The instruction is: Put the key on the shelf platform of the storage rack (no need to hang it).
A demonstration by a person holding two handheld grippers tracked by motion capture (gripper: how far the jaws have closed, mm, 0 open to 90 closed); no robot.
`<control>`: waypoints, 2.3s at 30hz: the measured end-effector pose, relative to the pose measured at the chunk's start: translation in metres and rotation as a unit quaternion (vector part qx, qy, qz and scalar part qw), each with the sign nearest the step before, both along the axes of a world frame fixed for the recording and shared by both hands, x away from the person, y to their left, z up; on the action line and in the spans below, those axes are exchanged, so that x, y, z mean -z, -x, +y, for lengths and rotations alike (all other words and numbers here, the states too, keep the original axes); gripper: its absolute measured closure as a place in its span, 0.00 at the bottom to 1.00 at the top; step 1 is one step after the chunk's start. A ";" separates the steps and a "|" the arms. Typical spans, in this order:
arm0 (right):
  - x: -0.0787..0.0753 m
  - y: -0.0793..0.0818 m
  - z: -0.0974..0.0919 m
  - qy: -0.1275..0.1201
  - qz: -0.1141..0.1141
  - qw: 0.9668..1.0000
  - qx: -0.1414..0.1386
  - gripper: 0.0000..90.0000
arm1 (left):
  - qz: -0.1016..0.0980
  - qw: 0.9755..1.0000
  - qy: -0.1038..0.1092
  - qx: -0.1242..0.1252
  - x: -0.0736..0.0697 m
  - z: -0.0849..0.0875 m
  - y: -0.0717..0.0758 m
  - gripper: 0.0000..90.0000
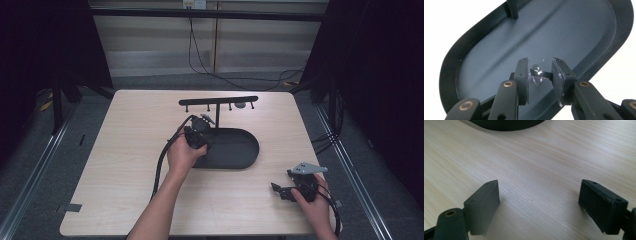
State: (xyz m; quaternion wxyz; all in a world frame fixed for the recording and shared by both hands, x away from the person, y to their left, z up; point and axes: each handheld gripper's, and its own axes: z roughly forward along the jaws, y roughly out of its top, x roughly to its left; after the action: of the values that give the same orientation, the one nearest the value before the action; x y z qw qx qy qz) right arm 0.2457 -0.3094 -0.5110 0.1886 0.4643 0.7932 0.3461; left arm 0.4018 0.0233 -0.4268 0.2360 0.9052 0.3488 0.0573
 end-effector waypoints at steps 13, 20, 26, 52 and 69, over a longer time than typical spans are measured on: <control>0.000 0.000 0.000 0.000 0.002 1.000 0.000 0.18 | -0.004 1.000 -0.009 0.000 0.009 -0.004 0.000 0.76; 0.000 0.000 0.000 0.000 0.002 1.000 0.000 0.18 | -0.004 1.000 -0.009 0.000 0.011 -0.003 0.000 0.76; 0.000 0.000 0.000 0.000 0.001 1.000 -0.001 0.18 | -0.003 1.000 -0.014 0.001 0.012 -0.003 0.000 0.76; 0.000 0.000 0.000 0.000 0.000 1.000 -0.003 0.18 | 0.009 0.999 -0.035 0.001 0.025 0.009 0.003 0.75; 0.000 0.000 0.000 0.000 0.001 1.000 -0.003 0.18 | 0.039 0.999 -0.037 -0.005 0.038 0.010 -0.006 0.81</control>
State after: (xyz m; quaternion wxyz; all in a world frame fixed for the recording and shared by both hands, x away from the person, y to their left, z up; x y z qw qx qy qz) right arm 0.2456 -0.3091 -0.5109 0.1870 0.4621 0.7948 0.3463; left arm 0.4079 0.0332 -0.4649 0.1885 0.9131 0.3596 0.0363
